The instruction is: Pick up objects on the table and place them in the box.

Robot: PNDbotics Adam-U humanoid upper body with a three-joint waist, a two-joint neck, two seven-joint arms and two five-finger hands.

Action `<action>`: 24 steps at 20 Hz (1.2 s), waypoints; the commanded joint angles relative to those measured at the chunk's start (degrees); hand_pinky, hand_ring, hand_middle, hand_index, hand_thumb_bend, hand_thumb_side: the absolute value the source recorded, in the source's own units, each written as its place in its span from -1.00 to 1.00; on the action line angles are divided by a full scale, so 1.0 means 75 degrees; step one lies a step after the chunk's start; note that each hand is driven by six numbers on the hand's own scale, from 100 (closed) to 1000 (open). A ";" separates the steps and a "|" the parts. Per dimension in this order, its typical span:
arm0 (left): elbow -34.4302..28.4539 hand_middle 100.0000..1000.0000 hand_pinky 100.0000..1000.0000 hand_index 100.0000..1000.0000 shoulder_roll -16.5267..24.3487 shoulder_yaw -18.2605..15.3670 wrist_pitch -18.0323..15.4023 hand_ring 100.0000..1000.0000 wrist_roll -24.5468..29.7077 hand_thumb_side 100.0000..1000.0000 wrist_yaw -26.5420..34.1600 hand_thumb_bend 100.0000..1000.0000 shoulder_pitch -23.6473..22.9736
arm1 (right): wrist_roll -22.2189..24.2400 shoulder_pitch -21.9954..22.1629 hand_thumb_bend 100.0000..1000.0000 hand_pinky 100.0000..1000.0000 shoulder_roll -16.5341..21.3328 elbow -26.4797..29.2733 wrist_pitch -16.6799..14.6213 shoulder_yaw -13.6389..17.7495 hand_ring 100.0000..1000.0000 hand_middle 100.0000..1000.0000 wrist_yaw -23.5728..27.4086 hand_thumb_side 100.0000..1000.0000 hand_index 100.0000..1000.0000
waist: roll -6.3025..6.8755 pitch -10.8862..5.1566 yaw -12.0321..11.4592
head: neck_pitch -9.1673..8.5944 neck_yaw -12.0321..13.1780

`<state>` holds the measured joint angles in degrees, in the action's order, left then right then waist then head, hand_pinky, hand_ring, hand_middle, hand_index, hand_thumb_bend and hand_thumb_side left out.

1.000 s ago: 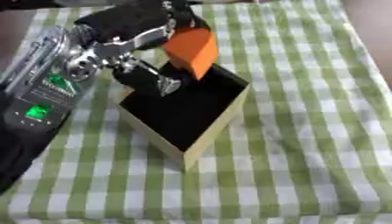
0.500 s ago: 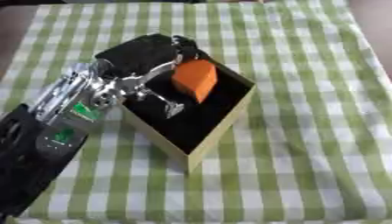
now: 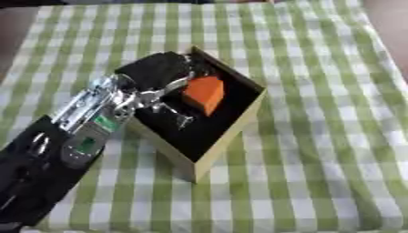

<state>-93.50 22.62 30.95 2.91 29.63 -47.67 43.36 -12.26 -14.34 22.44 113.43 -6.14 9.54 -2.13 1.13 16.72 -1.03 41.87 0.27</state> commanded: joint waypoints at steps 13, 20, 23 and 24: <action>0.0329 0.70 0.72 0.92 -0.0067 -0.0113 -0.0804 0.72 0.0376 -0.16 -0.0906 0.80 0.0261 | -0.0003 -0.0050 -1.00 0.34 0.0067 0.0154 0.0036 0.0048 0.08 0.20 -0.0036 0.98 0.47 | 0.0026 -0.0086 0.0038 | -0.0183 0.0031; 0.0033 0.66 0.67 0.87 -0.0098 -0.0312 -0.0693 0.68 0.0152 -0.08 -0.0999 0.50 0.0300 | -0.0013 -0.0051 -1.00 0.34 0.0070 0.0154 0.0039 0.0047 0.08 0.20 -0.0039 0.97 0.47 | 0.0047 -0.0139 0.0061 | -0.0199 0.0042; -0.0225 0.65 0.65 0.85 -0.0096 -0.0474 -0.0547 0.65 0.0008 -0.04 -0.0810 0.36 0.0297 | -0.0019 -0.0058 -1.00 0.34 0.0076 0.0154 0.0031 0.0047 0.08 0.20 -0.0044 0.96 0.47 | 0.0049 -0.0170 0.0061 | -0.0183 0.0024; -0.0362 0.64 0.64 0.84 -0.0087 -0.0555 -0.0487 0.64 -0.0043 -0.02 -0.0712 0.29 0.0296 | -0.0024 -0.0062 -1.00 0.34 0.0084 0.0154 0.0024 0.0050 0.08 0.20 -0.0047 0.96 0.47 | 0.0048 -0.0186 0.0061 | -0.0164 0.0011</action>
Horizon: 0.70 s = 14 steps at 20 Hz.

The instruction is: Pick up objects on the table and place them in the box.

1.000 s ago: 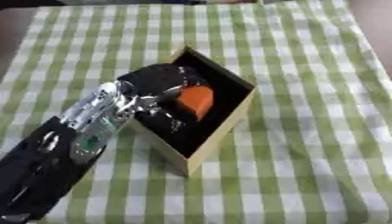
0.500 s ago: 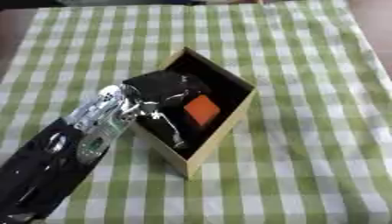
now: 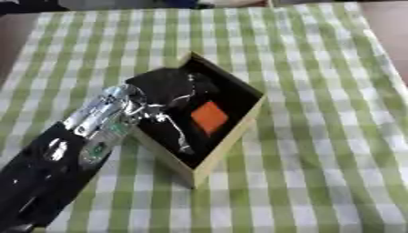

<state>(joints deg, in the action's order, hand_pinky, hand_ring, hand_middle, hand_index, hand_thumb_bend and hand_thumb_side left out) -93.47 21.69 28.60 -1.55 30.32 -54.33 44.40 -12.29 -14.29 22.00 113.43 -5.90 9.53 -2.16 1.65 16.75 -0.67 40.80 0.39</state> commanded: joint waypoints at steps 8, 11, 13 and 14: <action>-0.1886 0.64 0.63 0.75 0.0451 -0.1001 0.0454 0.60 -0.0307 0.02 0.1349 0.08 0.0230 | -0.0071 -0.0072 -1.00 0.34 0.0203 0.0154 -0.0043 0.0067 0.09 0.21 -0.0074 0.94 0.47 | -0.0001 -0.0295 -0.0042 | 0.0156 -0.0176; -0.2610 0.63 0.62 0.72 0.0727 -0.1630 0.0526 0.58 -0.0850 -0.02 0.2050 0.08 0.0226 | -0.0103 -0.0061 -1.00 0.34 0.0211 0.0154 -0.0048 0.0089 0.09 0.21 -0.0092 0.94 0.47 | 0.0001 -0.0338 -0.0079 | 0.0224 -0.0243; -0.2767 0.62 0.60 0.68 0.0911 -0.1932 0.0559 0.56 -0.1202 -0.06 0.2451 0.04 0.0161 | -0.0124 -0.0063 -1.00 0.34 0.0213 0.0154 -0.0054 0.0099 0.09 0.21 -0.0102 0.93 0.47 | -0.0002 -0.0346 -0.0095 | 0.0241 -0.0250; -0.2792 0.61 0.60 0.66 0.0986 -0.2053 0.0552 0.56 -0.1394 -0.09 0.2628 0.01 0.0105 | -0.0134 -0.0066 -1.00 0.34 0.0214 0.0154 -0.0058 0.0105 0.09 0.21 -0.0107 0.93 0.47 | -0.0006 -0.0345 -0.0105 | 0.0244 -0.0254</action>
